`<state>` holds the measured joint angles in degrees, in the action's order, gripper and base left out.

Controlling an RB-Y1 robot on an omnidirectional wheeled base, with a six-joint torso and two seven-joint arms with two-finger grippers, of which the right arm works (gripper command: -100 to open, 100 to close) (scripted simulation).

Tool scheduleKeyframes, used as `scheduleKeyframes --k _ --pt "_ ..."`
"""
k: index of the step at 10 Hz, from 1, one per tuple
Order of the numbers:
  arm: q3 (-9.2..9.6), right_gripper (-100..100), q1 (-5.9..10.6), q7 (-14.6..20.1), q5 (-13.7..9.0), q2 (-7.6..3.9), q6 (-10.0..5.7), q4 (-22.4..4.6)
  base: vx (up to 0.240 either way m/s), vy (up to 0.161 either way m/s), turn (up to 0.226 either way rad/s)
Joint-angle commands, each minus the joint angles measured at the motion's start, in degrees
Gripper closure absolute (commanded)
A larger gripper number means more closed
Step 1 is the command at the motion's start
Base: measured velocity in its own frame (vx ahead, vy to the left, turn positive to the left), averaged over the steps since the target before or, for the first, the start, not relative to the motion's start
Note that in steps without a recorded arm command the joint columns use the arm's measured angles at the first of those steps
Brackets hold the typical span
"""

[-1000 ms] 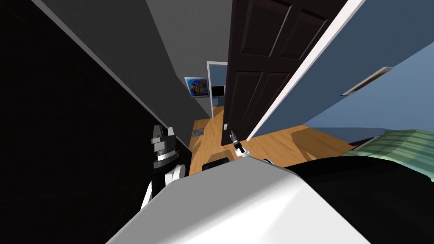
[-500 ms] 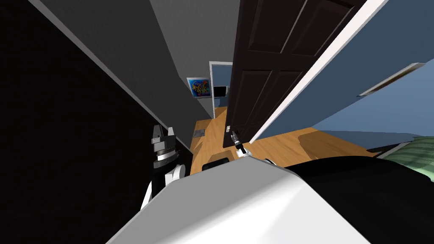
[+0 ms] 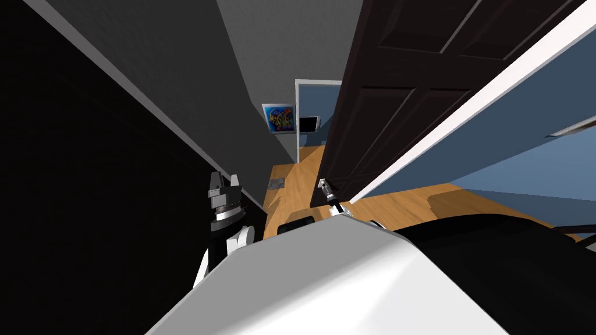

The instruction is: Pull the door open

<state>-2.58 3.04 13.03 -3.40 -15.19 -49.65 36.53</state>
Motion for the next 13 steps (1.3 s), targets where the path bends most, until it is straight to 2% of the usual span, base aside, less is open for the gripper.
scheduleKeyframes --k 1,2,3,4,5,10,11,13 --pt "-0.27 -100 0.30 0.2 -0.2 -0.34 -1.22 -1.6 0.074 0.009 0.035" --pt "-0.78 -100 -0.18 0.8 -0.6 -1.22 -1.96 -2.2 0.137 0.005 0.154" --pt "-0.89 -100 -0.28 1.0 -0.6 -1.41 -2.12 -2.3 0.186 -0.007 0.076" --pt "-0.75 -100 -0.05 0.8 -0.5 -1.13 -2.44 -2.8 0.060 0.002 -0.029" --pt "-0.75 100 -0.05 0.8 -0.5 -1.13 -2.44 -2.8 -0.031 0.008 0.010" --pt "-0.75 100 -0.05 0.8 -0.5 -1.13 -2.44 -2.8 -0.008 -0.001 0.004" --pt "0.21 100 -0.58 1.8 0.0 -1.73 -2.79 -2.5 -0.130 -0.024 0.100" --pt "0.97 100 -0.94 2.7 0.5 -2.34 -3.18 -2.3 -0.180 -0.044 0.073"
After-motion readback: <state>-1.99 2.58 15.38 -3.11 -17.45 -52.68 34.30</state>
